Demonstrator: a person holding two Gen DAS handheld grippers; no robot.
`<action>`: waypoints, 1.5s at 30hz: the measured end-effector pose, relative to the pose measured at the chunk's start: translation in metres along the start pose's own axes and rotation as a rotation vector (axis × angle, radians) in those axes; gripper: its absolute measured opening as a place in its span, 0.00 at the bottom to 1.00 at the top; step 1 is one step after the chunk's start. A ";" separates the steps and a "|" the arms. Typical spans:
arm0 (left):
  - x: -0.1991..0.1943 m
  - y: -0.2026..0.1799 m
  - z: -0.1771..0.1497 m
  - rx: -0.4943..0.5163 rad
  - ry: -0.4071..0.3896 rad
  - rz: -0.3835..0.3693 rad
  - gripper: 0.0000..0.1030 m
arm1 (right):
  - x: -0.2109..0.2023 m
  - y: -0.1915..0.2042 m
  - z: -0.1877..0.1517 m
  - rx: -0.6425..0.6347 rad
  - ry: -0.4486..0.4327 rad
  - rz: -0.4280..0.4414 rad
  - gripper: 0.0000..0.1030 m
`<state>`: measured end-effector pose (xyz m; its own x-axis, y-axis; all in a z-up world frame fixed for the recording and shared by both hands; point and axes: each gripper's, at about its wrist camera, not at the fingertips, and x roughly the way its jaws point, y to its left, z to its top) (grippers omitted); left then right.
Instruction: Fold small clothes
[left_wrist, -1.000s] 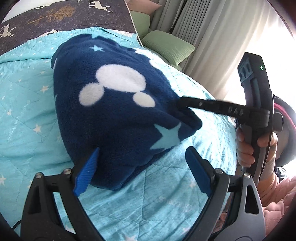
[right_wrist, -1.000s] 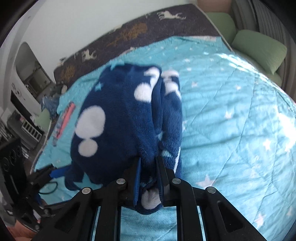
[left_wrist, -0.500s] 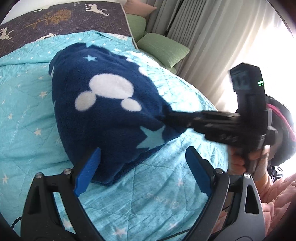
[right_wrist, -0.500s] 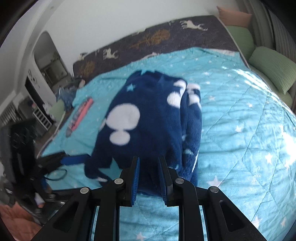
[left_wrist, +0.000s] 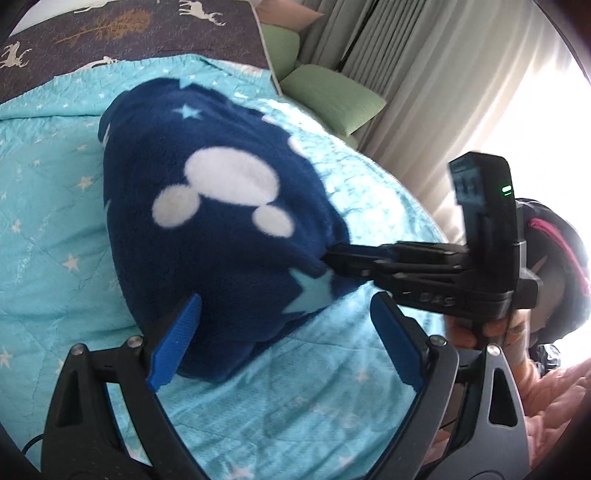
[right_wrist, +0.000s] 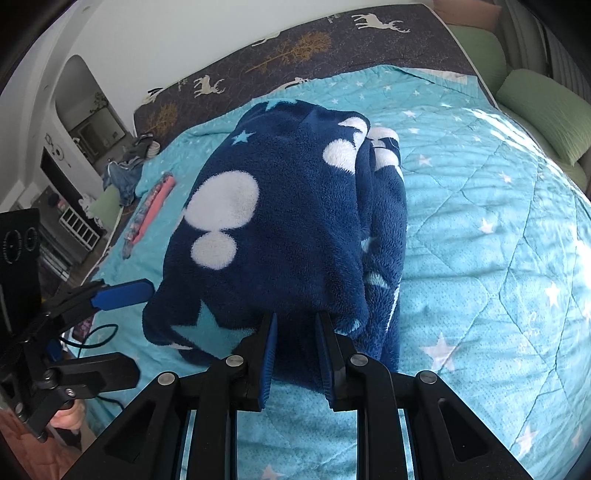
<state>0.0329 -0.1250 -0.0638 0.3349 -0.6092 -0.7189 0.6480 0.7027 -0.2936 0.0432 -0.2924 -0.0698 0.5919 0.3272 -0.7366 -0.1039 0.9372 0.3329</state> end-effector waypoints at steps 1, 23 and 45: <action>0.007 0.003 0.000 0.003 0.013 0.021 0.89 | 0.001 -0.001 0.000 0.002 0.003 0.001 0.21; -0.018 0.035 0.103 0.005 -0.186 0.138 0.90 | 0.000 -0.011 0.115 0.057 -0.114 0.070 0.29; 0.026 0.110 0.068 -0.257 -0.038 0.034 0.99 | 0.010 -0.101 0.068 0.203 0.000 0.170 0.89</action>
<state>0.1598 -0.0884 -0.0715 0.3818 -0.5938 -0.7083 0.4429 0.7902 -0.4237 0.1142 -0.3920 -0.0707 0.5800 0.4781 -0.6596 -0.0400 0.8254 0.5631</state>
